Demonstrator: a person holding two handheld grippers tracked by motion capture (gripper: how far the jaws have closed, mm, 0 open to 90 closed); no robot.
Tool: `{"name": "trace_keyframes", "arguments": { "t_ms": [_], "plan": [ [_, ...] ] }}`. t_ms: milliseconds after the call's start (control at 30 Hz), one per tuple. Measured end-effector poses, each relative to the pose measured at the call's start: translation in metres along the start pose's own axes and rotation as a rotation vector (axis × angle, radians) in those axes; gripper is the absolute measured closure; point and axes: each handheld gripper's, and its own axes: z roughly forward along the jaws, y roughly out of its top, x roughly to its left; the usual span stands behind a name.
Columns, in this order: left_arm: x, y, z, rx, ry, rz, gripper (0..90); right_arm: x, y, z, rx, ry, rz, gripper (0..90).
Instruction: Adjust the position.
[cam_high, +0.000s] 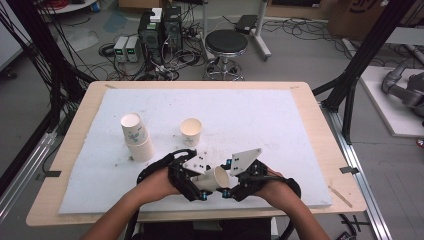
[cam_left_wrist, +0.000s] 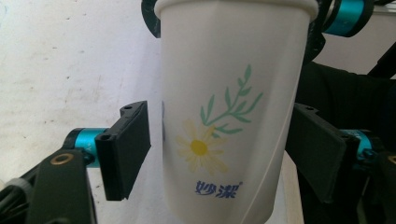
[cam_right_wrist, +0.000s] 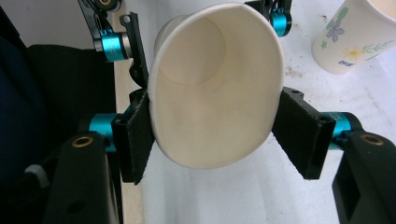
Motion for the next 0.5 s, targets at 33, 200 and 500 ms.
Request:
{"name": "trace_keyframes", "arguments": {
  "t_ms": [33,200,500],
  "plan": [
    [0.0004,0.0003,0.0002,0.004,-0.002,0.002,25.6,0.0,0.0007,0.0,0.003,0.001,-0.001,33.7],
    [0.0012,0.0008,0.0019,0.011,-0.007,-0.002,28.8,0.0006,0.0048,0.0004,0.028,0.0,-0.016,33.6],
    [0.0017,0.0008,0.0038,0.02,-0.034,-0.004,34.9,0.0015,0.0091,0.0017,0.049,-0.005,-0.038,32.9]
  ]
}}
